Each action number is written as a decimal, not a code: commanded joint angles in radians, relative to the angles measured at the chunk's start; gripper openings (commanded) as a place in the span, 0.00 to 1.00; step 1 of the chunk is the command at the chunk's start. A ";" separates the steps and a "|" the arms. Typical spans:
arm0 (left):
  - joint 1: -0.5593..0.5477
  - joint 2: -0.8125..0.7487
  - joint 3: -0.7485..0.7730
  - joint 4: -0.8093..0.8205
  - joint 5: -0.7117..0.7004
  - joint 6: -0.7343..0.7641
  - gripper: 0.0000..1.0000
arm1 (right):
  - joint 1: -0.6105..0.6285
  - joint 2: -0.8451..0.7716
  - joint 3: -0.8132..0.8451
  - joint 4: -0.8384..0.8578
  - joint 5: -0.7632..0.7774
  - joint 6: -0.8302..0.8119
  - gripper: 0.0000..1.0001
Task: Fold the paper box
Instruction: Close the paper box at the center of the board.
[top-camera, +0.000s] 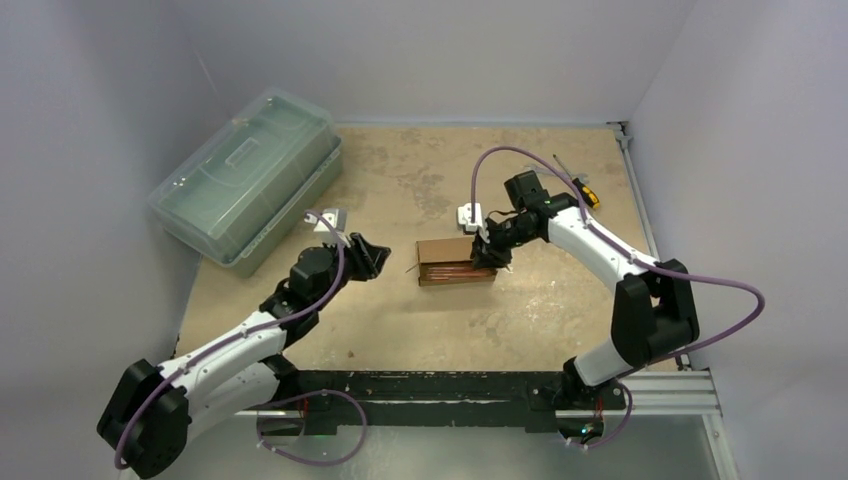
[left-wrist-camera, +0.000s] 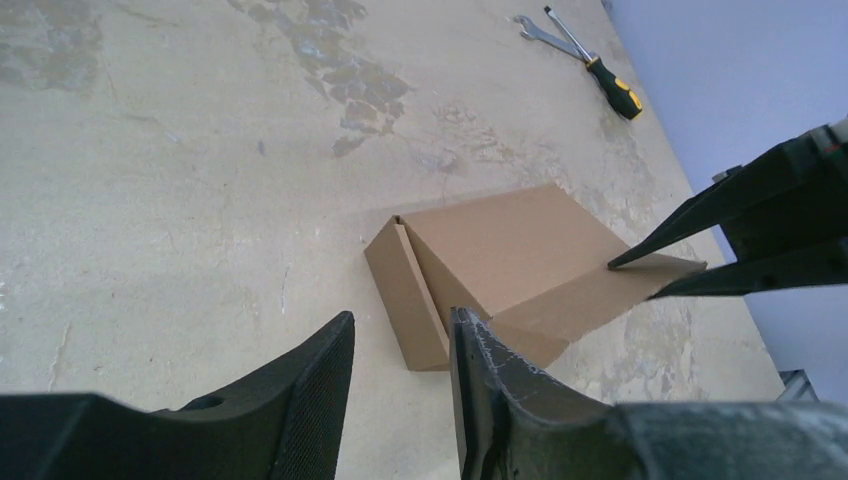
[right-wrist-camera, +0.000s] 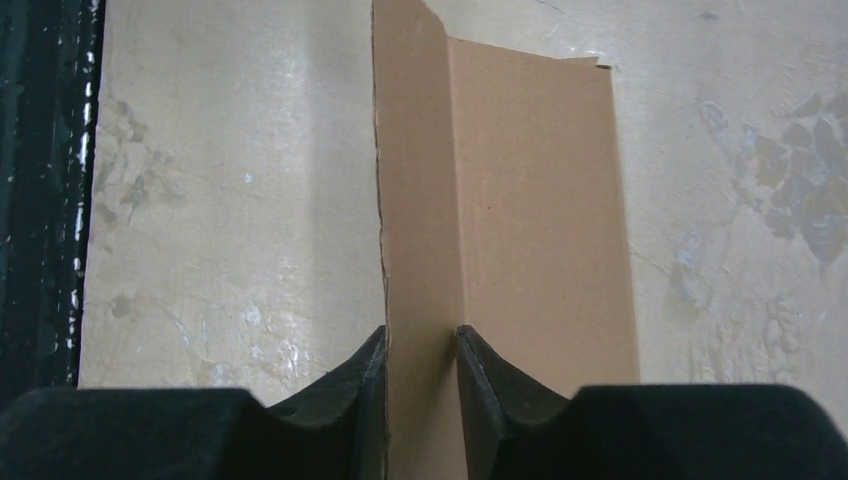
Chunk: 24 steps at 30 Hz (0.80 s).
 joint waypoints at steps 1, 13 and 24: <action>0.005 -0.029 0.038 -0.076 -0.026 0.048 0.40 | 0.013 0.010 0.025 -0.079 -0.041 -0.074 0.38; 0.005 0.212 0.169 0.080 0.209 0.104 0.40 | 0.026 0.038 0.001 -0.169 -0.032 -0.166 0.71; 0.004 0.503 0.189 0.244 0.385 0.027 0.11 | 0.034 0.097 0.002 -0.125 0.047 -0.105 0.69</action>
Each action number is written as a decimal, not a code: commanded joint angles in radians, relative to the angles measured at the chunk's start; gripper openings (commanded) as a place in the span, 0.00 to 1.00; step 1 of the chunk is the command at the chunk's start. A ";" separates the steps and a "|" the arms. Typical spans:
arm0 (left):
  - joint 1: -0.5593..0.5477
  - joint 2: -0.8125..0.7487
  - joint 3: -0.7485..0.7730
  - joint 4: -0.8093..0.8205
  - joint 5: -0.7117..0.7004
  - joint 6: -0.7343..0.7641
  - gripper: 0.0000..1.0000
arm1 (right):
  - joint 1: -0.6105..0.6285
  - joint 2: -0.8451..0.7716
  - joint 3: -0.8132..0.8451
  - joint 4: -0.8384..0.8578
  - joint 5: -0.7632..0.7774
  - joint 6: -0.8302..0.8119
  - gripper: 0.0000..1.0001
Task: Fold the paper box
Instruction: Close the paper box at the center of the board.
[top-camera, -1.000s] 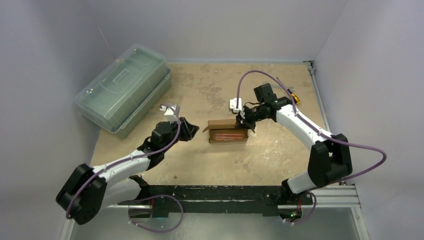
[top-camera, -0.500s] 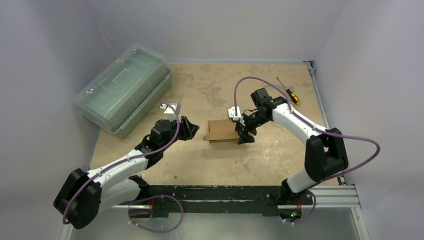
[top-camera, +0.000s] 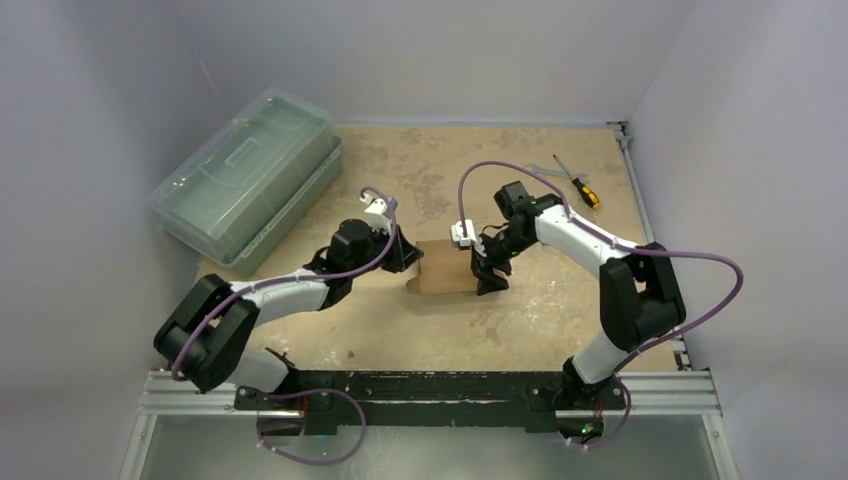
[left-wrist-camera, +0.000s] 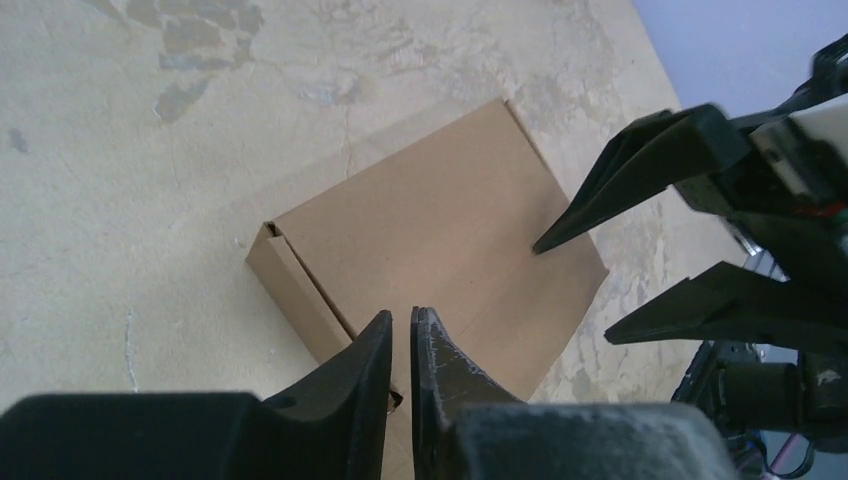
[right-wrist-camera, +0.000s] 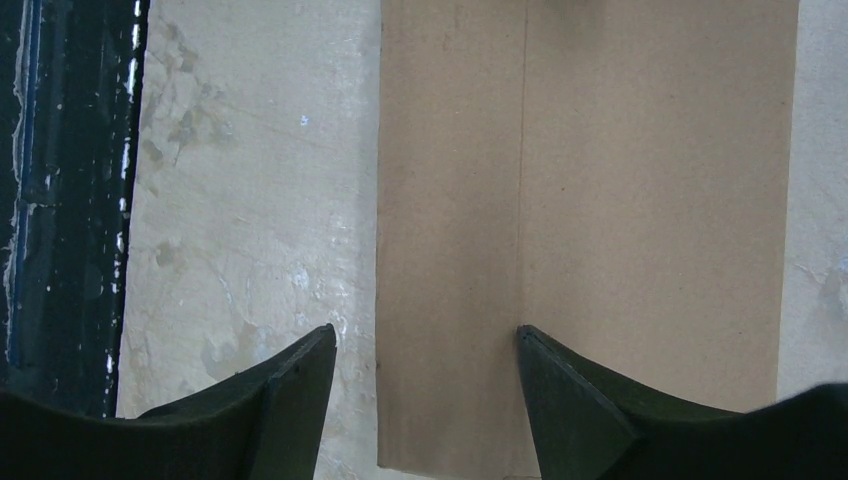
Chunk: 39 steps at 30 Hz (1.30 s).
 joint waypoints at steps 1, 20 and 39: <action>0.004 0.100 -0.023 0.141 0.101 -0.042 0.09 | 0.005 0.000 0.004 0.020 0.025 0.027 0.69; 0.005 0.013 -0.020 0.103 0.046 -0.044 0.14 | -0.054 -0.121 0.058 -0.070 -0.149 -0.028 0.71; 0.029 -0.228 -0.254 0.157 -0.088 -0.241 0.84 | -0.306 -0.186 -0.196 0.749 -0.161 0.929 0.80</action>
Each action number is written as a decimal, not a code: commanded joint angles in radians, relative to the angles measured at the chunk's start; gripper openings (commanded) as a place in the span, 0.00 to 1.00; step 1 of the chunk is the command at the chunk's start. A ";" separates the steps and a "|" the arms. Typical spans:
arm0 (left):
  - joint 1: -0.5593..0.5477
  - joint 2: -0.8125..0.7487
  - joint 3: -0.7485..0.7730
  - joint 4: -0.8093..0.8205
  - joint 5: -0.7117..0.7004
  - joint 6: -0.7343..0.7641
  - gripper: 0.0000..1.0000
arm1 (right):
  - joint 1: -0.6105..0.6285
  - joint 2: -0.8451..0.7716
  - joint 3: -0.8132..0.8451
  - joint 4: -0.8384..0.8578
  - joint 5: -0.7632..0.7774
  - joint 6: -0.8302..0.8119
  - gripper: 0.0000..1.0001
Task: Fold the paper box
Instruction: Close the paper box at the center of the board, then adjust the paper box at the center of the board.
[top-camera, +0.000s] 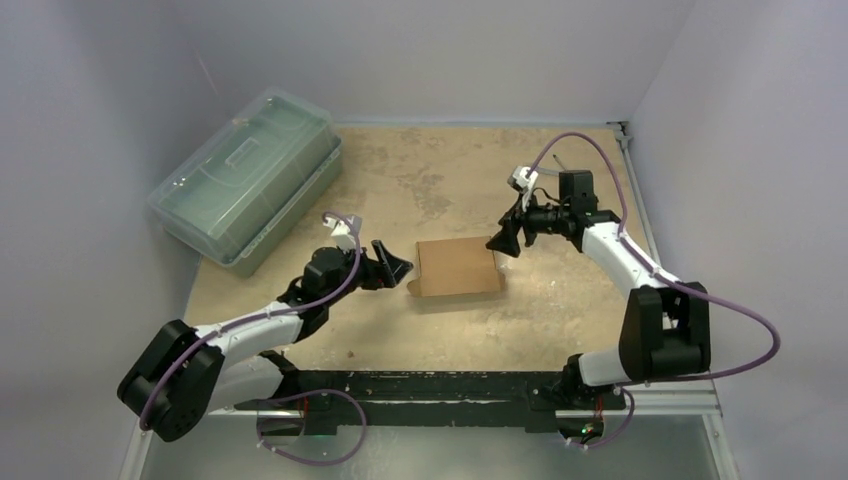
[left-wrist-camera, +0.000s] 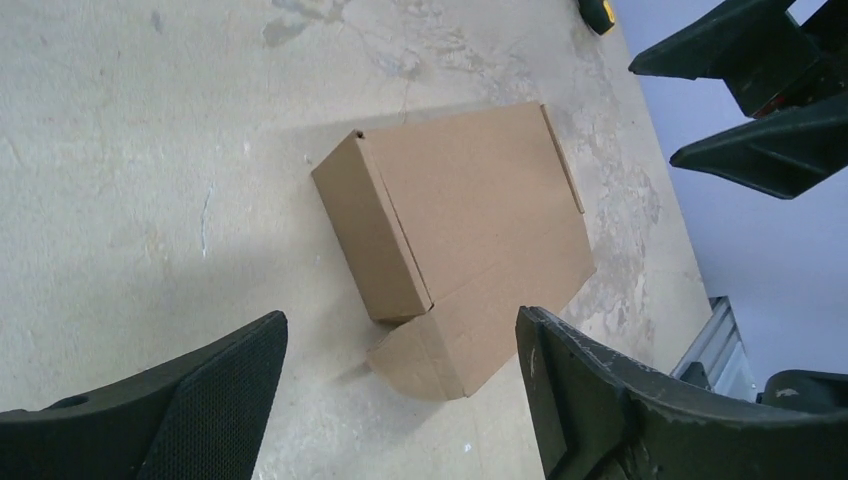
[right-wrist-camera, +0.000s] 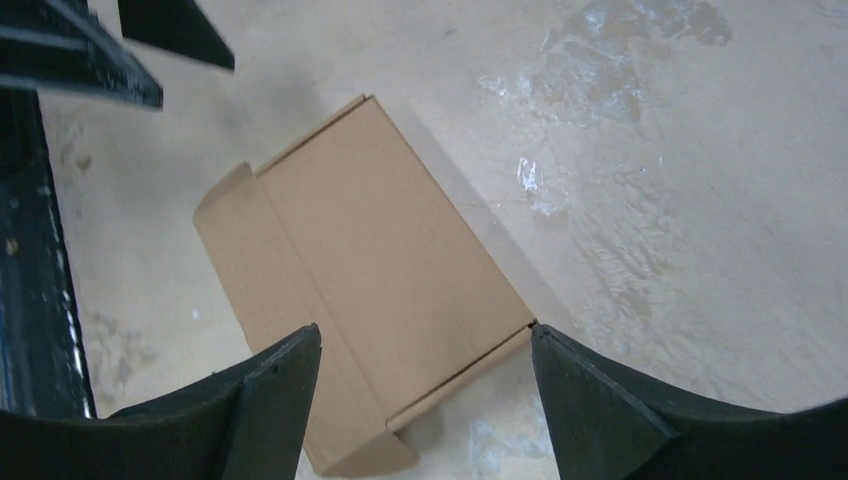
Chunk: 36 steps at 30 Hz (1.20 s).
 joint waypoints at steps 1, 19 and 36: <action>0.007 0.027 -0.015 0.133 0.034 -0.095 0.84 | 0.000 0.031 -0.046 0.268 0.016 0.367 0.79; 0.023 0.270 0.015 0.279 0.106 -0.099 0.86 | -0.024 0.191 -0.023 0.271 0.088 0.521 0.71; 0.029 0.442 0.027 0.472 0.173 -0.140 0.87 | -0.092 0.358 -0.023 0.277 -0.048 0.611 0.52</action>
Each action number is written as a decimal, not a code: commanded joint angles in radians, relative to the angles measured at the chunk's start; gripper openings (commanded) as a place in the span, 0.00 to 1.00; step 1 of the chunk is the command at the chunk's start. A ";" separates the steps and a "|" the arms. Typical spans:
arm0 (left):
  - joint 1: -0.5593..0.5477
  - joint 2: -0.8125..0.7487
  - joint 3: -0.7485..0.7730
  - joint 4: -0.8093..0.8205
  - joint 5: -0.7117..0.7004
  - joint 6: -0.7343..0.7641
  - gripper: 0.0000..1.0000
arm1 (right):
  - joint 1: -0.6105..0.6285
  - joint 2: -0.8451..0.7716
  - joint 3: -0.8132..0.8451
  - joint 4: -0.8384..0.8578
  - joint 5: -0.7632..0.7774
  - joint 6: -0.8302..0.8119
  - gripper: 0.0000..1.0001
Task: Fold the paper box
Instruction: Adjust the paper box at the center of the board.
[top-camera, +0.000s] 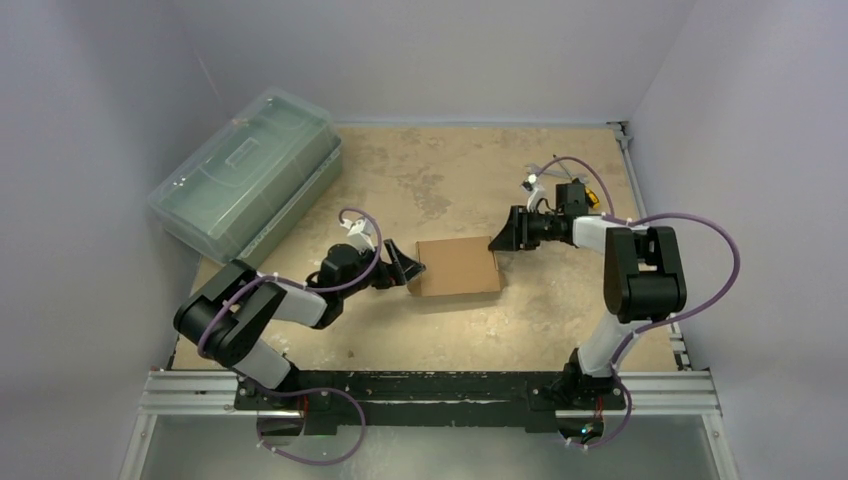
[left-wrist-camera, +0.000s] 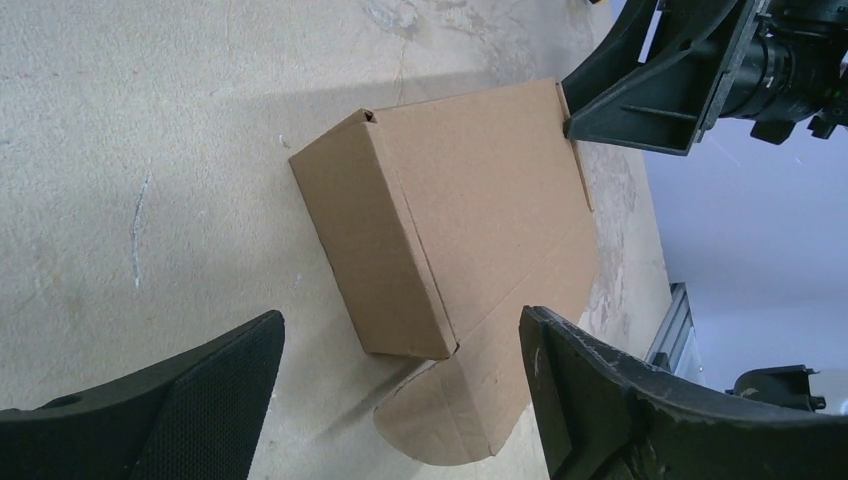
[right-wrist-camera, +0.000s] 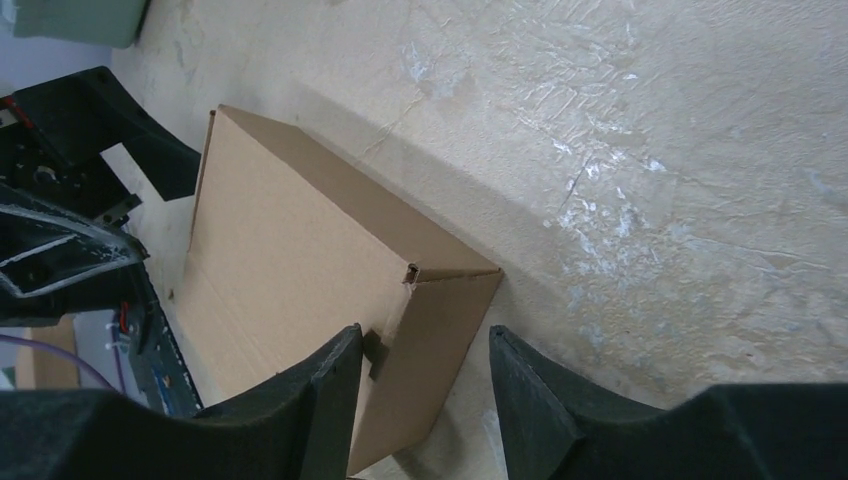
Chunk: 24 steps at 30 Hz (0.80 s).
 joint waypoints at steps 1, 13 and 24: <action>0.006 0.047 0.022 0.109 0.045 -0.011 0.87 | -0.009 0.027 0.022 0.021 -0.079 0.023 0.51; 0.006 0.179 0.025 0.288 0.107 -0.104 0.96 | -0.079 0.101 0.044 -0.024 -0.128 0.002 0.31; 0.003 0.206 0.031 0.317 0.100 -0.217 0.97 | -0.100 0.124 0.048 -0.033 -0.132 0.000 0.30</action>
